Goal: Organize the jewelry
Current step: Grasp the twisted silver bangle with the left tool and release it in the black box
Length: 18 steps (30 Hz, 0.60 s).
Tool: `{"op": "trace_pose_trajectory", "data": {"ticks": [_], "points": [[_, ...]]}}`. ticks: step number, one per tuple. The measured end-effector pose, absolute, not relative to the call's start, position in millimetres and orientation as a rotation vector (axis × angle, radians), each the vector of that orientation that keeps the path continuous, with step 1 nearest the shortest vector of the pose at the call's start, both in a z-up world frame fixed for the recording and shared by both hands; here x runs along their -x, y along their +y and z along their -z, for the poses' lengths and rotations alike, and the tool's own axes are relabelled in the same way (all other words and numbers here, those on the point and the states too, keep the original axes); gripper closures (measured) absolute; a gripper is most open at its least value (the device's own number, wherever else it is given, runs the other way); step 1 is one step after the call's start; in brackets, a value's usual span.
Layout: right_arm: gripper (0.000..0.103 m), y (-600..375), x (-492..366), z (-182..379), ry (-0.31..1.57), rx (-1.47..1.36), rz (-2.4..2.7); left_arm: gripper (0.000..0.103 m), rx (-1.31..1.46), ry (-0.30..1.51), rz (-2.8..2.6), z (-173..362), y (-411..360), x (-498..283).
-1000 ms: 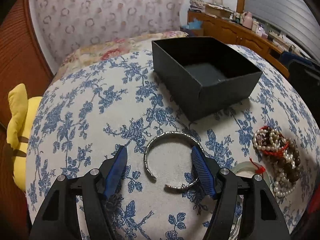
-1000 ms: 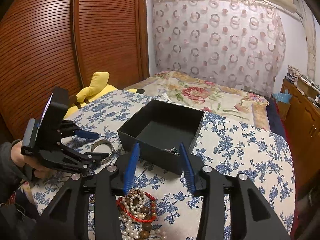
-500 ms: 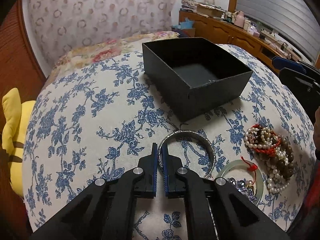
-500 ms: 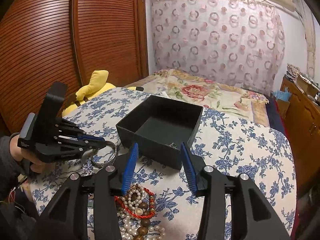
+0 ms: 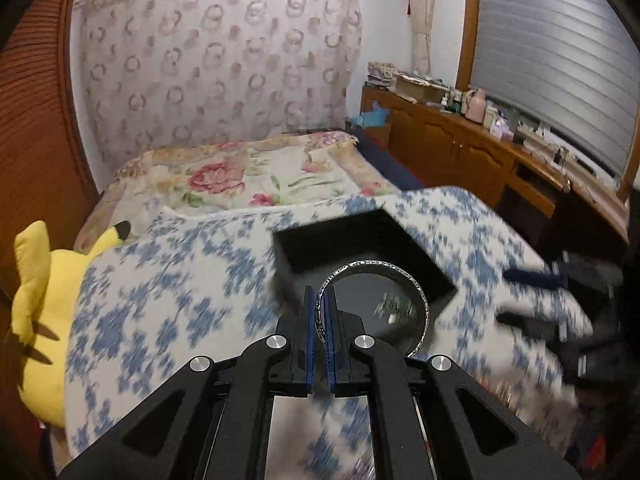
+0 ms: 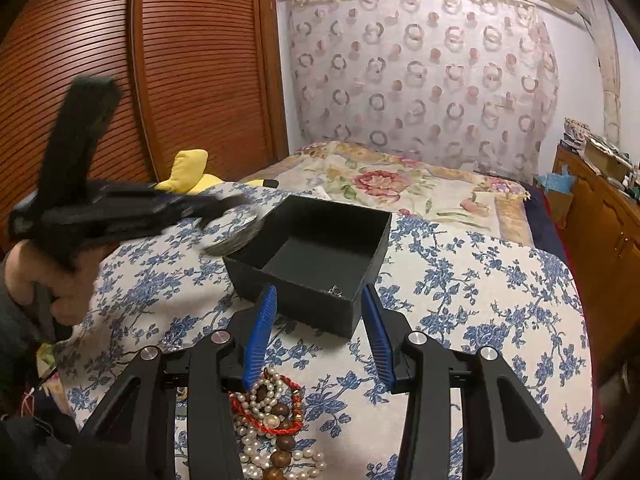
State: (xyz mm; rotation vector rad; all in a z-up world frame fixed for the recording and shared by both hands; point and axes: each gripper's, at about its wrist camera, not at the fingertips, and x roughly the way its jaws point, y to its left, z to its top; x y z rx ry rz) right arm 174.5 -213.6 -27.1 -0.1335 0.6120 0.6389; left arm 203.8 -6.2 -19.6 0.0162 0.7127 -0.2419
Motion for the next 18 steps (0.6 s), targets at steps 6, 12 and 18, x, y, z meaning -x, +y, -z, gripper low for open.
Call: {"op": "trace_pose_trajectory", "data": {"ticks": [6,12,18], "points": [[0.056,-216.7,-166.8,29.9,0.616,0.118,-0.647,0.099,-0.041,0.747,0.224,30.1,-28.8,-240.5],[0.056,-225.0,-162.2,37.0,0.629,0.111,-0.640,0.096,-0.059,0.782,0.223,44.3,-33.7,-246.5],[0.056,-233.2,-157.8,44.1,0.643,0.097,-0.615,0.080,-0.054,0.763,0.219,40.7,-25.2,-228.1]]}}
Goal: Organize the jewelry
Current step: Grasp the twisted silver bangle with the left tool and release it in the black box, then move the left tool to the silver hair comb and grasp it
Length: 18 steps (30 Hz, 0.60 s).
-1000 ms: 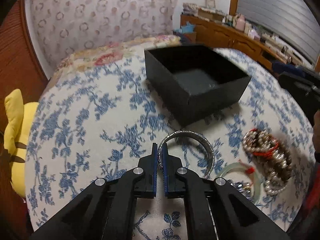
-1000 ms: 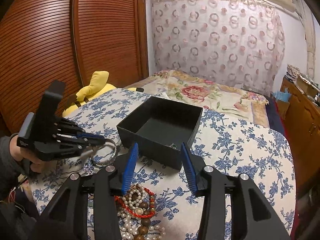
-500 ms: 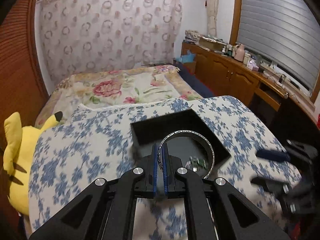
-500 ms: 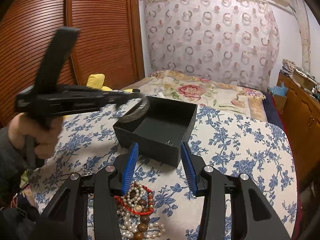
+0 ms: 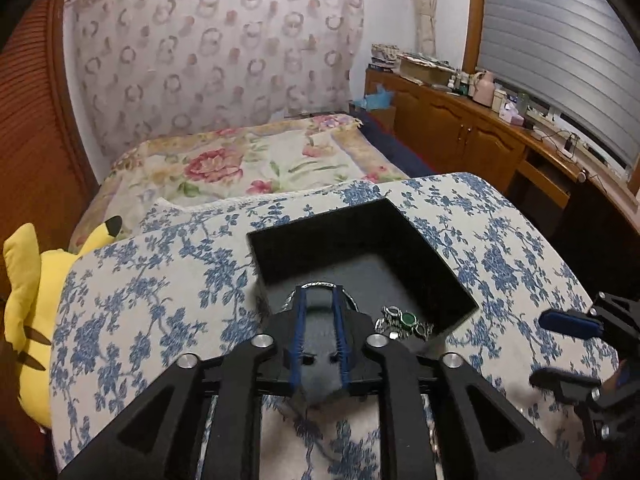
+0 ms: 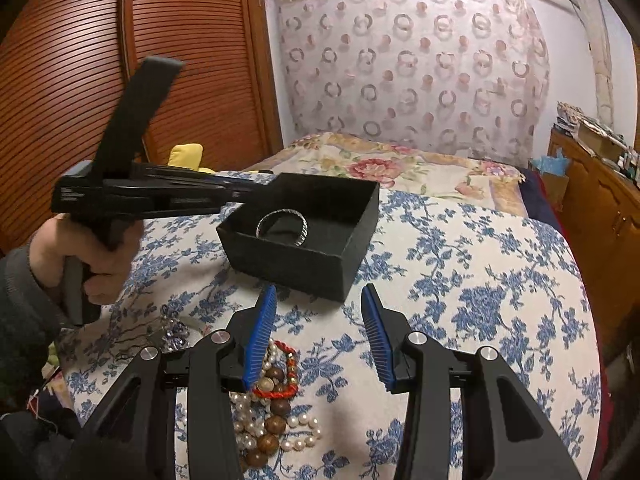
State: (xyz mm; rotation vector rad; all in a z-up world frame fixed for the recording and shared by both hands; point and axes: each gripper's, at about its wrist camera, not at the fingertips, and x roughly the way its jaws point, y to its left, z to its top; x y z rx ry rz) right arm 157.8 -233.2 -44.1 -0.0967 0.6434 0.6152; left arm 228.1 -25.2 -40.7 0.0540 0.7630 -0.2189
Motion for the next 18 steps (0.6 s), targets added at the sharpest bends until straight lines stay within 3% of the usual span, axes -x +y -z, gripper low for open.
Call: {"op": "trace_pose_trajectory", "data": {"ticks": [2,5,12,18], "points": [[0.056,-236.0,-152.5,44.3,0.647,0.091,-0.611,0.074,-0.041,0.748,0.221,38.0,-19.4,-214.0],[0.056,-239.2,-141.9,45.6,0.651,0.085,-0.615,0.072,-0.028,0.741,0.226,36.2,-11.3,-192.3],[0.056,-233.6,-118.2,56.9,0.680,0.092,-0.641,0.052,-0.015,0.741,0.236,47.9,5.9,-137.4],[0.056,-223.7,-103.0,69.1,0.710,0.115,-0.660,0.048,-0.001,0.784,0.266,69.4,11.5,-100.8]]}}
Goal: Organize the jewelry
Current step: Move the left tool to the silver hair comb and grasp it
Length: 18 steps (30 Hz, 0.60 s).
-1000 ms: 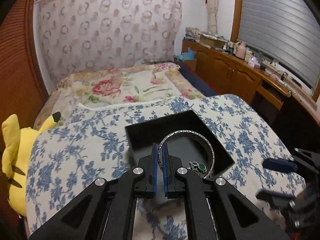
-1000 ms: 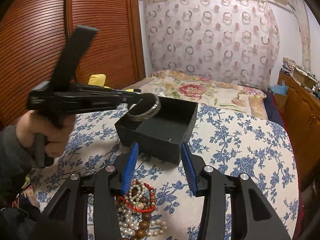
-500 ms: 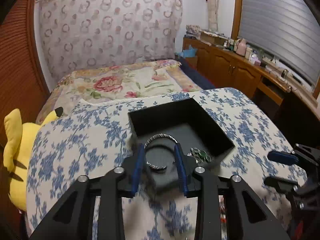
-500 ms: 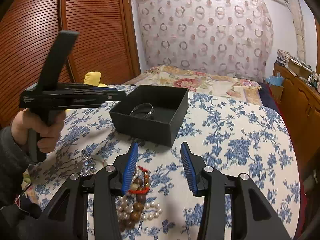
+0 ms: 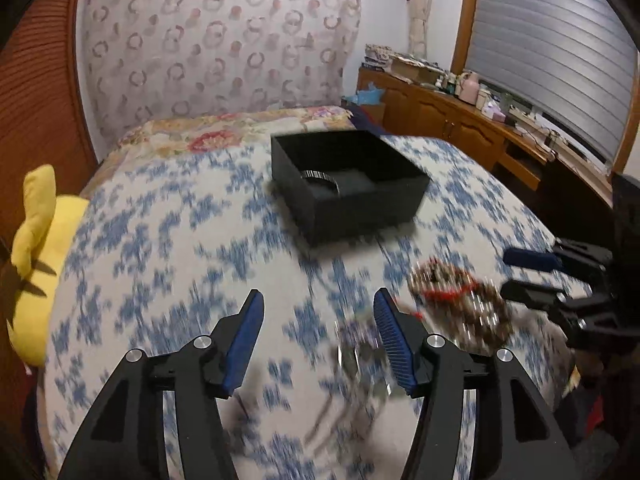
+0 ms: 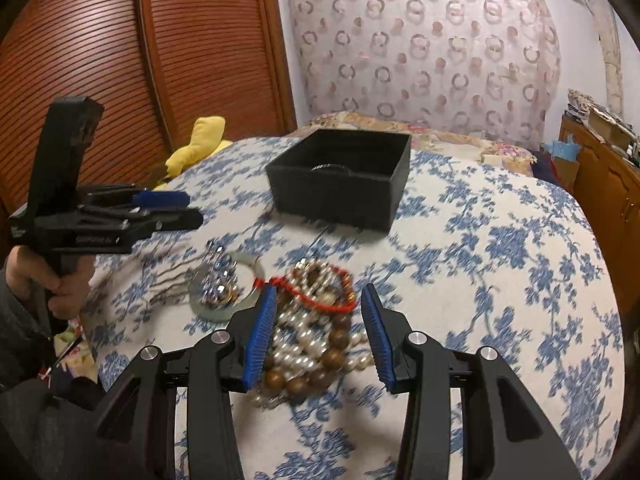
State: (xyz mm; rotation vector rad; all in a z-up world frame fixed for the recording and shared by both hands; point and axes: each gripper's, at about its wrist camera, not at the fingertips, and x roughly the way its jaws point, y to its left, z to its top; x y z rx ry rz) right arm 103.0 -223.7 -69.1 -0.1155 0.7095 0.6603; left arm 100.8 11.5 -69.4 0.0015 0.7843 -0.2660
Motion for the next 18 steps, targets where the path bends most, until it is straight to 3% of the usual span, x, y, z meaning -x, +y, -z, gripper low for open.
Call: {"op": "trace_pose_trajectory", "data": {"ticks": [11,15,18], "points": [[0.056,-212.4,-94.3,80.9,0.734,0.129,-0.681,0.048,0.045,0.846,0.294,97.5,19.0,-66.3],[0.056,-211.2,-92.9,79.8,0.733,0.130,-0.684,0.065,0.107,0.863,0.318,101.2,26.4,-69.5],[0.056,-212.1,-93.9,78.6,0.733,0.127,-0.684,0.069,0.135,0.873,0.337,104.3,28.4,-72.6]]}}
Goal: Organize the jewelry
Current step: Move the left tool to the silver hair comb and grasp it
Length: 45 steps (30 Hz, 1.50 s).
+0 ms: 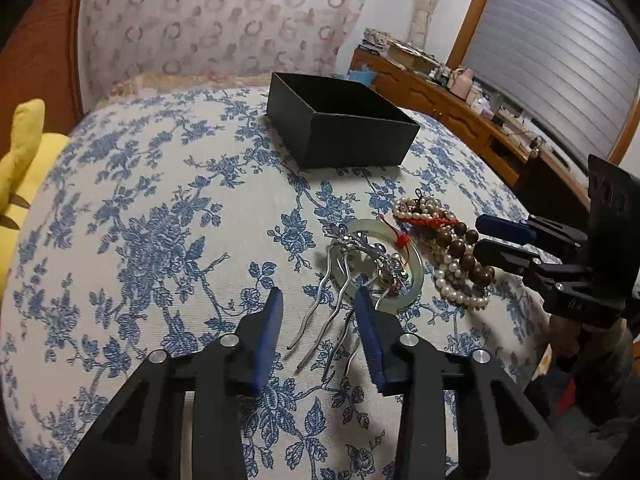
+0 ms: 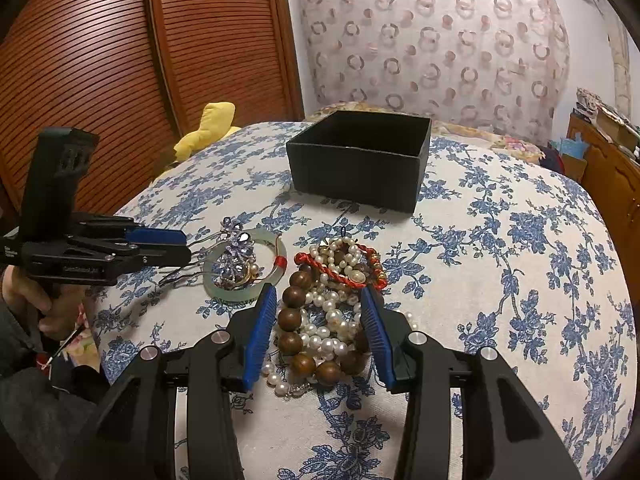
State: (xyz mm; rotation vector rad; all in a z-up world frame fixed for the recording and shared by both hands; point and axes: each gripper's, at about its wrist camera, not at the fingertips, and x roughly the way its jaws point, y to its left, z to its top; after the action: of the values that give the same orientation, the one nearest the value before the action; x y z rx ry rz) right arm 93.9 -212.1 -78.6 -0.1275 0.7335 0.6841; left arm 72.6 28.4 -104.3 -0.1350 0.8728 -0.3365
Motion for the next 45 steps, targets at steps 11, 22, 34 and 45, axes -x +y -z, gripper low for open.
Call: {"op": "trace_pose_trajectory", "data": {"ticks": [11,22,34,45], "points": [[0.056,-208.0,-92.9,80.3,0.740,0.138,-0.694,0.103,0.151,0.842,0.391,93.2,21.1,-69.1],[0.055,-207.5,-91.8,80.3,0.738,0.135,-0.696,0.086,0.042,0.833,0.338,85.9,3.9,-62.1],[0.053,-207.6,-89.2,80.3,0.738,0.138,-0.698,0.059,-0.016,0.886,0.352,104.7,-11.3,-63.9],[0.053,-209.7,-88.9,81.2,0.741,0.133,-0.698,0.075,-0.046,0.852,0.343,102.9,-16.3,-56.7]]}}
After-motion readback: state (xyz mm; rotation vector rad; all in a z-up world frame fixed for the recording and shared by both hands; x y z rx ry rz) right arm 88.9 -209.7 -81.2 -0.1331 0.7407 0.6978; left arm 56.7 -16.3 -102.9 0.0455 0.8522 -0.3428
